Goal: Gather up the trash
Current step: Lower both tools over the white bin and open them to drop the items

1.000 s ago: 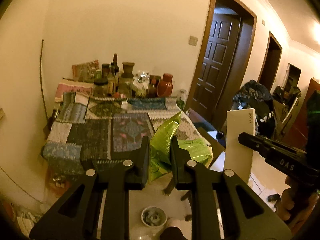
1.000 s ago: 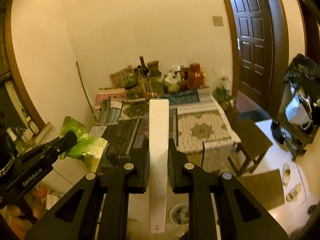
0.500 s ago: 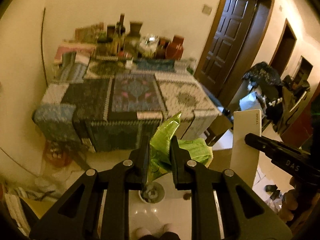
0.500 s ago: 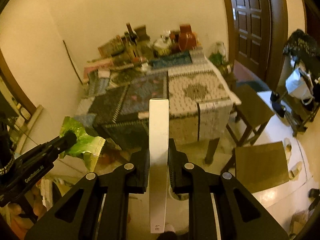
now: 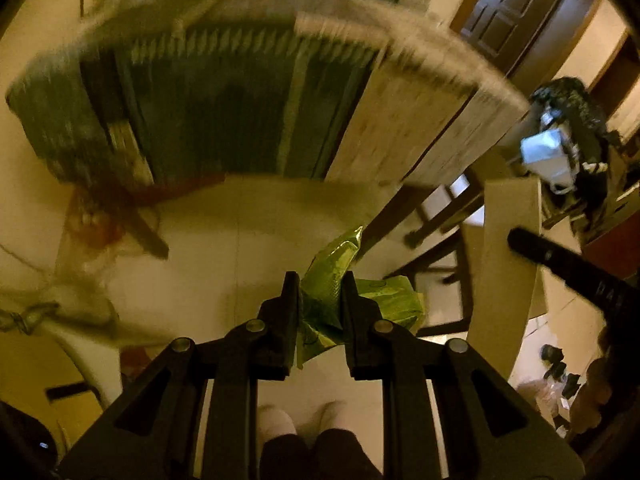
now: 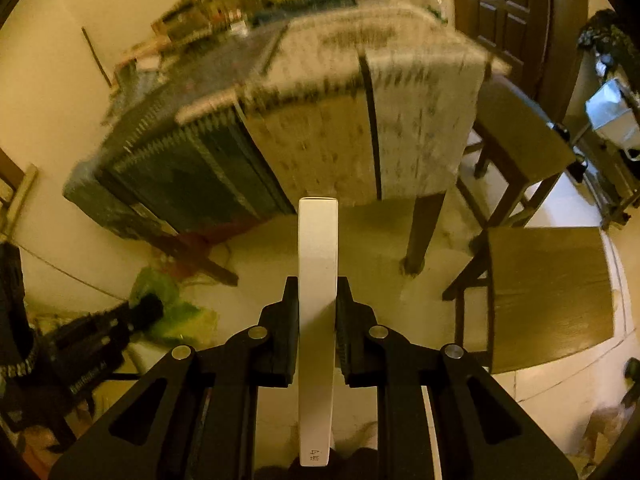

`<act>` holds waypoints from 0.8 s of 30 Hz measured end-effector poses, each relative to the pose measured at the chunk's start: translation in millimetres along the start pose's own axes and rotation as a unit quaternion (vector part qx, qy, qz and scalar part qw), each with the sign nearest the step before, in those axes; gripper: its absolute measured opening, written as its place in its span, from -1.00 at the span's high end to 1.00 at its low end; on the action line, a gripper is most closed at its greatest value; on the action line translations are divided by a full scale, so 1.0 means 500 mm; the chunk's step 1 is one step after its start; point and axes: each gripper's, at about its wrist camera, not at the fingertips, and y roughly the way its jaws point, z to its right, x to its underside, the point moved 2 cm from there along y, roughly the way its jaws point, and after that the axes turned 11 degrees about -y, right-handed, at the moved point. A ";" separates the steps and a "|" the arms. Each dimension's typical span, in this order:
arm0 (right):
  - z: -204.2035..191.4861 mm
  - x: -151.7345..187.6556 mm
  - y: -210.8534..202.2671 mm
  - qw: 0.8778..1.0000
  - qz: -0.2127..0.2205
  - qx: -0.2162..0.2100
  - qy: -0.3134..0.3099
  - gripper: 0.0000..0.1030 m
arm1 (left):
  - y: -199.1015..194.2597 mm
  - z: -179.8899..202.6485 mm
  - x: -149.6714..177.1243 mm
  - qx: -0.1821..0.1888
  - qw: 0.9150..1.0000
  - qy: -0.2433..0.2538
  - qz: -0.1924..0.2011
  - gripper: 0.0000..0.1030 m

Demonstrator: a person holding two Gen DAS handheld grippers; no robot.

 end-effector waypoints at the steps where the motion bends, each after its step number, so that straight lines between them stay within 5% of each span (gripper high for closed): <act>1: 0.001 0.006 0.025 1.000 -0.002 -0.002 -0.003 0.71 | 0.021 -0.009 0.007 -0.004 1.000 -0.003 -0.005 0.64; 13: 0.012 0.084 0.302 0.999 -0.035 -0.034 -0.010 0.69 | 0.290 -0.095 0.068 -0.046 0.998 -0.007 -0.035 0.64; 17: 0.036 0.120 0.374 0.994 -0.097 -0.042 0.002 0.09 | 0.359 -0.100 0.085 -0.048 0.997 -0.008 -0.056 0.64; 24: 0.086 0.148 0.375 0.992 -0.120 -0.031 0.016 0.09 | 0.444 -0.068 0.112 -0.037 0.995 -0.003 -0.096 0.55</act>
